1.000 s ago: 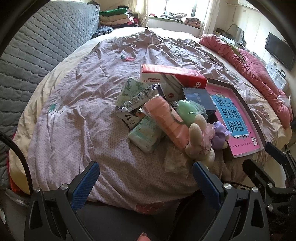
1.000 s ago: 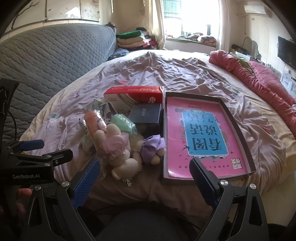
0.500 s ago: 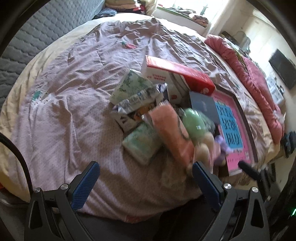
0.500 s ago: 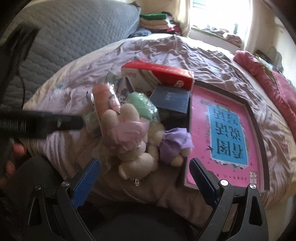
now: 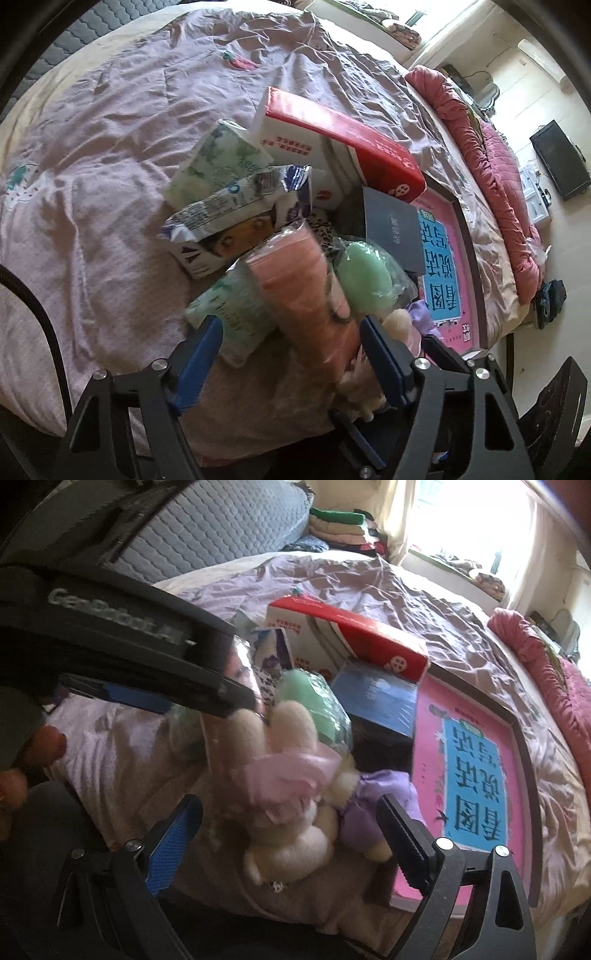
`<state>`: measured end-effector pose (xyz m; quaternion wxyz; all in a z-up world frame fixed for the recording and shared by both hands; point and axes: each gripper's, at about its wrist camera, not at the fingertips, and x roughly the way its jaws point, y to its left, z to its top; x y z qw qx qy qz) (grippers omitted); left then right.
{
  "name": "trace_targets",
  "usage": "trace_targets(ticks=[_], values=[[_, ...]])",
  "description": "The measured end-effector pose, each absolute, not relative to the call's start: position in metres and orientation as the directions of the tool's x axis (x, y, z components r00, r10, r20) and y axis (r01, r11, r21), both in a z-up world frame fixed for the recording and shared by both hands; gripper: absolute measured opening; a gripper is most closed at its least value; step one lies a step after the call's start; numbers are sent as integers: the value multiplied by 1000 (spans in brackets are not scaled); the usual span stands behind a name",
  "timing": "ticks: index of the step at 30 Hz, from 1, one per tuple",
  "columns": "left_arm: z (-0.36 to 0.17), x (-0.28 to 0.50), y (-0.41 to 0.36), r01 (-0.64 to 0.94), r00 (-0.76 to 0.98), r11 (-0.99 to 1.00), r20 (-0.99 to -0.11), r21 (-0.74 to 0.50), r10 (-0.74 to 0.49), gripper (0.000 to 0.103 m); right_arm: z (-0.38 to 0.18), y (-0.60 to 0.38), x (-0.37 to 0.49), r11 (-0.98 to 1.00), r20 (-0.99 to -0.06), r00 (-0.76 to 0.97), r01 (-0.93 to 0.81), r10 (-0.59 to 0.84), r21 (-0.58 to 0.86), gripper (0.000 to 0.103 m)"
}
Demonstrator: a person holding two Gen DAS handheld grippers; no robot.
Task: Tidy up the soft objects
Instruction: 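Grasp the pink-dressed plush bunny with the right tool while the left tool grasps the bagged pink towel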
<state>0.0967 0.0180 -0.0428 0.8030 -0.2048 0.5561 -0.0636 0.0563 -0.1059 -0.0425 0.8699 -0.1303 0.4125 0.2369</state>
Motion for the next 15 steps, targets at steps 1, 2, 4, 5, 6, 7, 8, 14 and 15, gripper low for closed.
trace_targets(ticks=[1,2,4,5,6,7,8,14,15], values=[[-43,98,18,-125,372,909,-868,-399,-330,71,-43,-106,58,852,-782,543,-522,306,-29,90],[-44,100,18,-126,369,908,-868,-401,-332,69,-44,-106,60,851,-783,539,-525,312,-23,86],[-47,102,18,-131,361,904,-869,-407,-338,65,-47,-106,64,840,-792,511,-542,335,6,63],[-48,104,17,-135,357,902,-870,-409,-341,64,-49,-104,65,837,-796,498,-547,343,19,54],[-49,105,18,-138,354,901,-871,-410,-342,64,-50,-104,66,835,-798,491,-550,349,27,54],[-51,106,18,-142,351,898,-870,-416,-347,63,-50,-104,66,832,-794,491,-554,358,32,54],[-51,107,18,-145,351,895,-868,-422,-352,61,-49,-104,67,832,-793,493,-554,359,32,51],[-52,112,14,-121,354,881,-849,-457,-392,26,-40,-116,65,841,-772,511,-539,378,56,44],[-52,112,13,-116,353,878,-845,-465,-401,23,-39,-118,63,842,-768,512,-537,384,62,44]])
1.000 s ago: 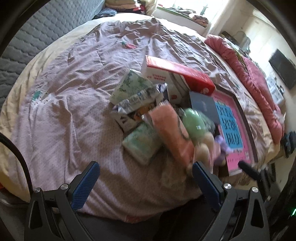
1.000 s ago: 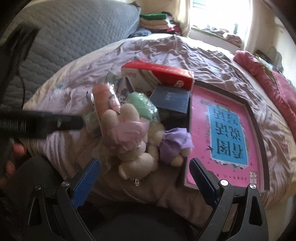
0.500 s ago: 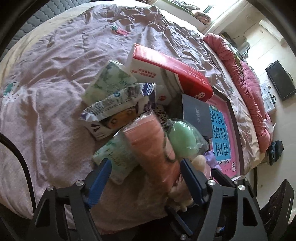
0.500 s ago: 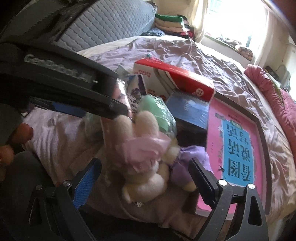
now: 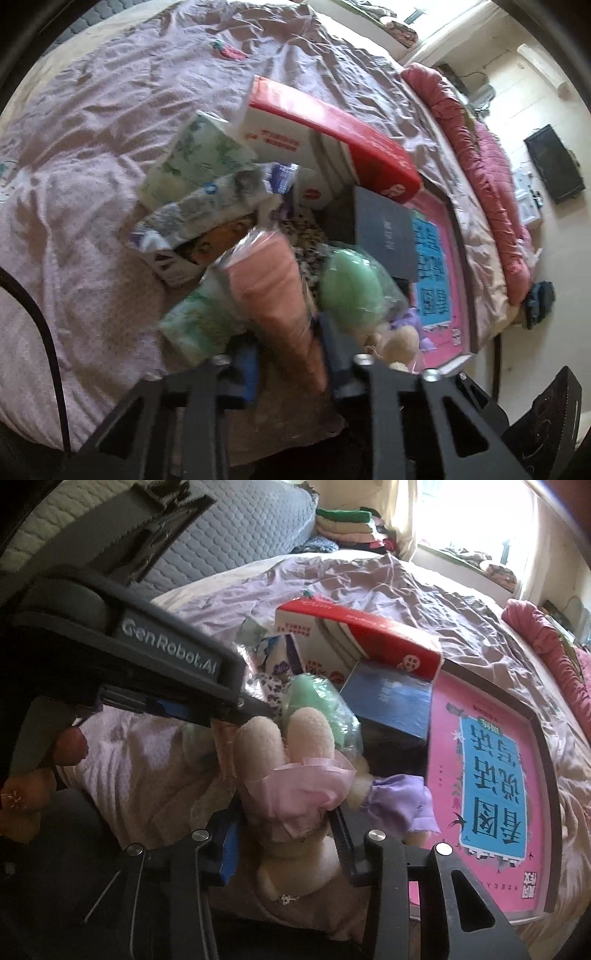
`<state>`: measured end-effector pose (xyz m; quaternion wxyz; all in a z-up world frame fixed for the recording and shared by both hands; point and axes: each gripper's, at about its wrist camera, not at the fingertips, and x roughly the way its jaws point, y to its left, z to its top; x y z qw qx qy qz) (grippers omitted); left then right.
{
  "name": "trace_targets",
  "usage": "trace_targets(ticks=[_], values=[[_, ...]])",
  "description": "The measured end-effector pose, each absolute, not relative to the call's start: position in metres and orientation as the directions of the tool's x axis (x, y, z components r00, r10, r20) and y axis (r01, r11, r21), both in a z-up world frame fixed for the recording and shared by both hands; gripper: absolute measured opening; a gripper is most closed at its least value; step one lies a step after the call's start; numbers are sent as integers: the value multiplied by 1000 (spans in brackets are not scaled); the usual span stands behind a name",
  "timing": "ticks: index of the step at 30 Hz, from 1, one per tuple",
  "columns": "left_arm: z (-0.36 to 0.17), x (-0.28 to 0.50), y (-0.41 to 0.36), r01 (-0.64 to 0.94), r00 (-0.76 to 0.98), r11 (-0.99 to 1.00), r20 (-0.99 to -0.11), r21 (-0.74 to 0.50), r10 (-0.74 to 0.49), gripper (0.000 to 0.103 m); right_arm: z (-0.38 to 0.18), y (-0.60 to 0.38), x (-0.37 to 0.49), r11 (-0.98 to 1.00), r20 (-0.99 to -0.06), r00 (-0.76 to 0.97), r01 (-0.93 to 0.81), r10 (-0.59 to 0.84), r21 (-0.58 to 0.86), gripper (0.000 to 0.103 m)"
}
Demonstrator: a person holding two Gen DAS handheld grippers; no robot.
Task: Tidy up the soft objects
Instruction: 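Grasp the pink-dressed plush bunny with the right tool while the left tool grasps the bagged pink towel, then carry the bunny and pink towel onto the pink tray and open both tools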
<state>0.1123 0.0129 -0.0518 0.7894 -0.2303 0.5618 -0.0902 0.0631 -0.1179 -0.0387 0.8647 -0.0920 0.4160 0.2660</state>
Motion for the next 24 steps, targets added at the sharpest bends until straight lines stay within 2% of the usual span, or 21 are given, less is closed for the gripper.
trace_targets(ticks=[2,5,24], values=[[-50,110,9,-97,360,884,-844,-458,-398,18,-34,-124,61,845,-756,520,-529,398,80,44],[-42,107,8,-78,379,883,-833,-462,-402,16,-26,-132,57,850,-741,529,-516,413,105,44],[18,81,6,16,479,908,-794,-418,-374,16,12,-177,58,885,-670,601,-421,436,198,44]])
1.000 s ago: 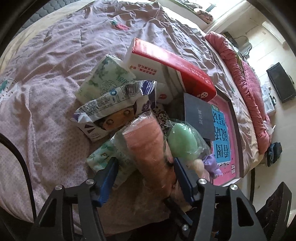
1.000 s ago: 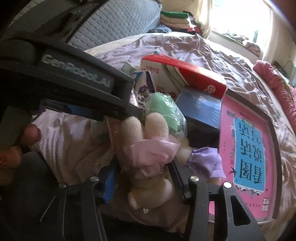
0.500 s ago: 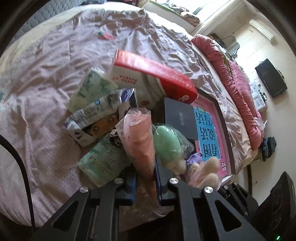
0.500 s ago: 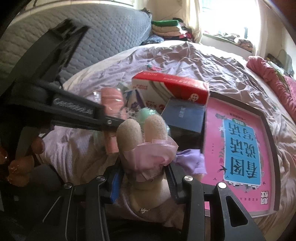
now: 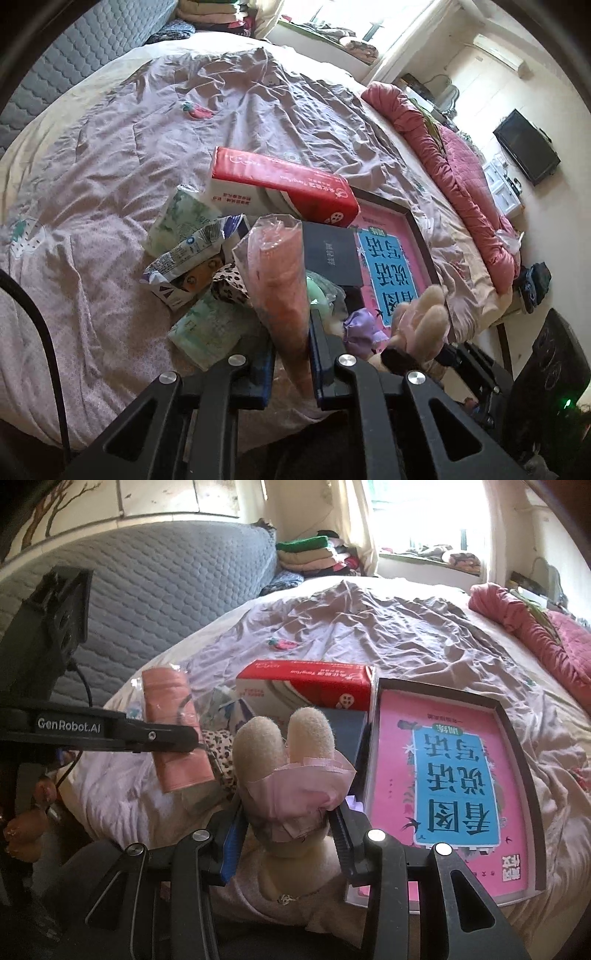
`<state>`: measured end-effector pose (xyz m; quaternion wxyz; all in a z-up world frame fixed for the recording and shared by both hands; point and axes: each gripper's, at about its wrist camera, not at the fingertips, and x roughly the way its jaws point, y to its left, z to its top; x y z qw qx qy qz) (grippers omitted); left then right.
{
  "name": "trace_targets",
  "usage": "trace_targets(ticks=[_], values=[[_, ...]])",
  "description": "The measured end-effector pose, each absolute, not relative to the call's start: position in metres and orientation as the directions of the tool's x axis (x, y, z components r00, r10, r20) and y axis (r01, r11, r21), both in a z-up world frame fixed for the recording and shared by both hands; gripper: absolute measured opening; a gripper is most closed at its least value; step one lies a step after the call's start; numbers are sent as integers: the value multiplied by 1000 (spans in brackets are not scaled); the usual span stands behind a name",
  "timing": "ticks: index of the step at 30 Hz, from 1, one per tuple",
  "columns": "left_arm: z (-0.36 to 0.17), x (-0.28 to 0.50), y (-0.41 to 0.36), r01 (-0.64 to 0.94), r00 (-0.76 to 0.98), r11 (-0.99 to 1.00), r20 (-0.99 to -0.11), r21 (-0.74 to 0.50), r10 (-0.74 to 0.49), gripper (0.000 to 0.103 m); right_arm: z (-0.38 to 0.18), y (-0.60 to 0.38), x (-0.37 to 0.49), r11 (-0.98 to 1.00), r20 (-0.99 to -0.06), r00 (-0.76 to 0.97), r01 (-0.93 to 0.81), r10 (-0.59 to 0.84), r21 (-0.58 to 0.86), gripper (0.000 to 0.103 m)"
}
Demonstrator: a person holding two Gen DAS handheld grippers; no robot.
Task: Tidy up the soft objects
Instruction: 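Carry the bunny and pink towel onto the pink tray and open both tools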
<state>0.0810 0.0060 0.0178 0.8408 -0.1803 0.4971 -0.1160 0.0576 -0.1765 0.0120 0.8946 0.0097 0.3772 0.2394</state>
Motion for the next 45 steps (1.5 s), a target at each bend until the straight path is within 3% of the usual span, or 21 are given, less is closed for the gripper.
trace_targets(ticks=[13,23,45], values=[[51,78,-54,166,471,904,-773,-395,-425,16,41,-248,57,930,-624,690,-286,368,232,44],[53,86,-114,271,412,873,-770,-406,-486,16,33,-305,59,952,-634,717,-145,289,269,44],[-15,108,-188,363,227,851,-850,-379,-475,16,-13,-340,84,971,-727,661,-11,186,238,44]])
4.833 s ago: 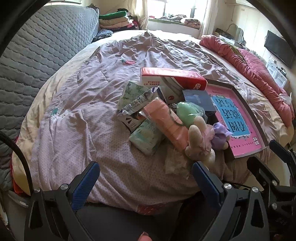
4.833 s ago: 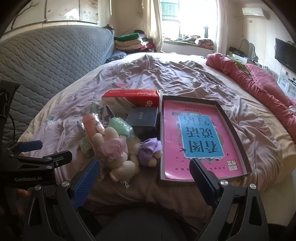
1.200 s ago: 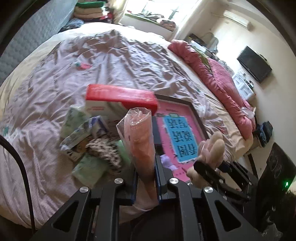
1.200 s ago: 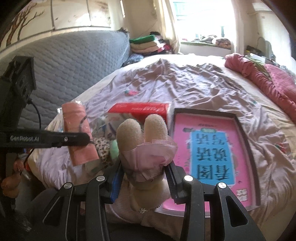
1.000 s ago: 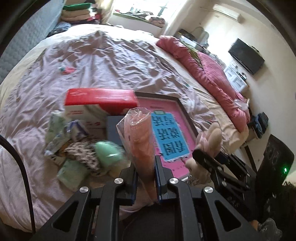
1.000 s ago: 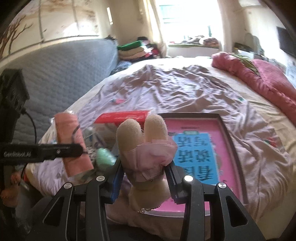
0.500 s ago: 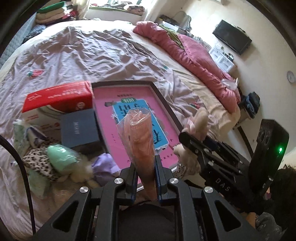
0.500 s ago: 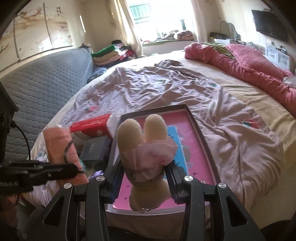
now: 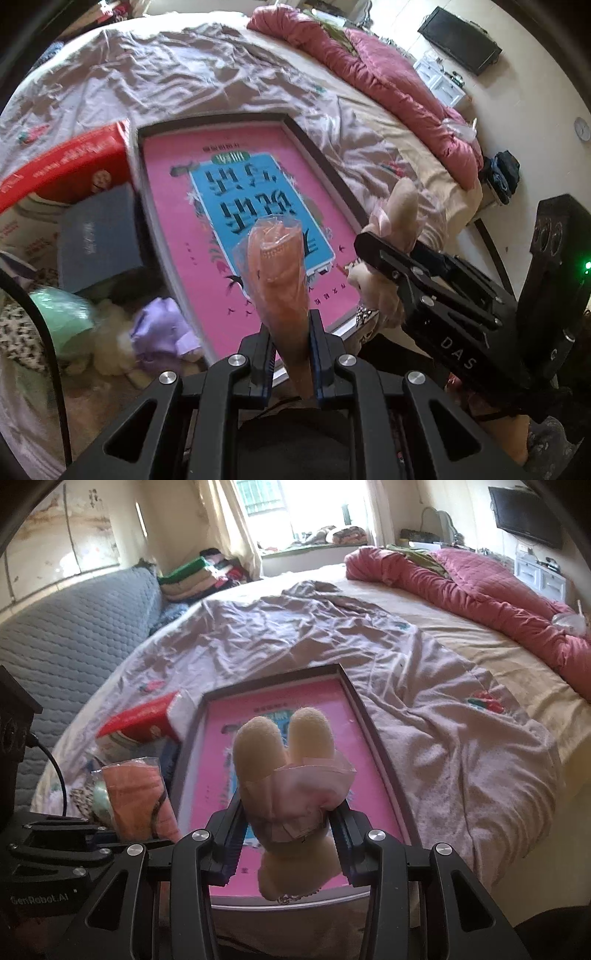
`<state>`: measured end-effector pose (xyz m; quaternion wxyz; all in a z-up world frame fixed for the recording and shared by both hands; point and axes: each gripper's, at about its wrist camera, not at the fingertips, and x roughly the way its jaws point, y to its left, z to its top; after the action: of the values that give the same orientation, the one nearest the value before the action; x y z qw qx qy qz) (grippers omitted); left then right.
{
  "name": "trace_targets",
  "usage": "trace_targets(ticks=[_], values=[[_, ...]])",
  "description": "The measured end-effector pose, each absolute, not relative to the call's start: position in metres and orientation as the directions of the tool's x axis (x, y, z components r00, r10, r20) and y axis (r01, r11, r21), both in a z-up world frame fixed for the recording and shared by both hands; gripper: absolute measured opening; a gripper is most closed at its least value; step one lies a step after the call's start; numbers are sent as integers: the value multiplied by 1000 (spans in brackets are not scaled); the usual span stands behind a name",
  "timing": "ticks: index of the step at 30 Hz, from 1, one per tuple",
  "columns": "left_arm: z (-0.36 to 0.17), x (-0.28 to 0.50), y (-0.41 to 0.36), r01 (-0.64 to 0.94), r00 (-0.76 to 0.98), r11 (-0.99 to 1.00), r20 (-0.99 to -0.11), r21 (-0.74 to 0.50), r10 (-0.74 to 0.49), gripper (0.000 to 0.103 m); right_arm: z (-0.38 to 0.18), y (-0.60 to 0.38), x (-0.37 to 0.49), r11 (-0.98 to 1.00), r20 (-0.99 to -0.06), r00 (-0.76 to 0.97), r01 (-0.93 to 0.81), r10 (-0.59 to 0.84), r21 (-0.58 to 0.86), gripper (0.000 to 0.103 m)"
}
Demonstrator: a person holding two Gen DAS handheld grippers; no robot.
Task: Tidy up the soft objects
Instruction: 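Carry the bunny and pink towel onto the pink tray and open both tools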
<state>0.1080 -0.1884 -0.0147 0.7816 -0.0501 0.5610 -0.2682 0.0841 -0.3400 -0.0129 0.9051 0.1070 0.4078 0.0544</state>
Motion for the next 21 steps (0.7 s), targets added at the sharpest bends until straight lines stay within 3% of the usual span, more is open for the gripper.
trace_targets(ticks=[13,21], values=[[-42,126,-200,353,193,856,-866,-377,-461,16,-48,-346,106,992,-815,575,48,67,115,44],[-54,129,-202,355,174,854,-871,-380,-460,16,-66,-345,120,992,-840,539,64,58,109,45]])
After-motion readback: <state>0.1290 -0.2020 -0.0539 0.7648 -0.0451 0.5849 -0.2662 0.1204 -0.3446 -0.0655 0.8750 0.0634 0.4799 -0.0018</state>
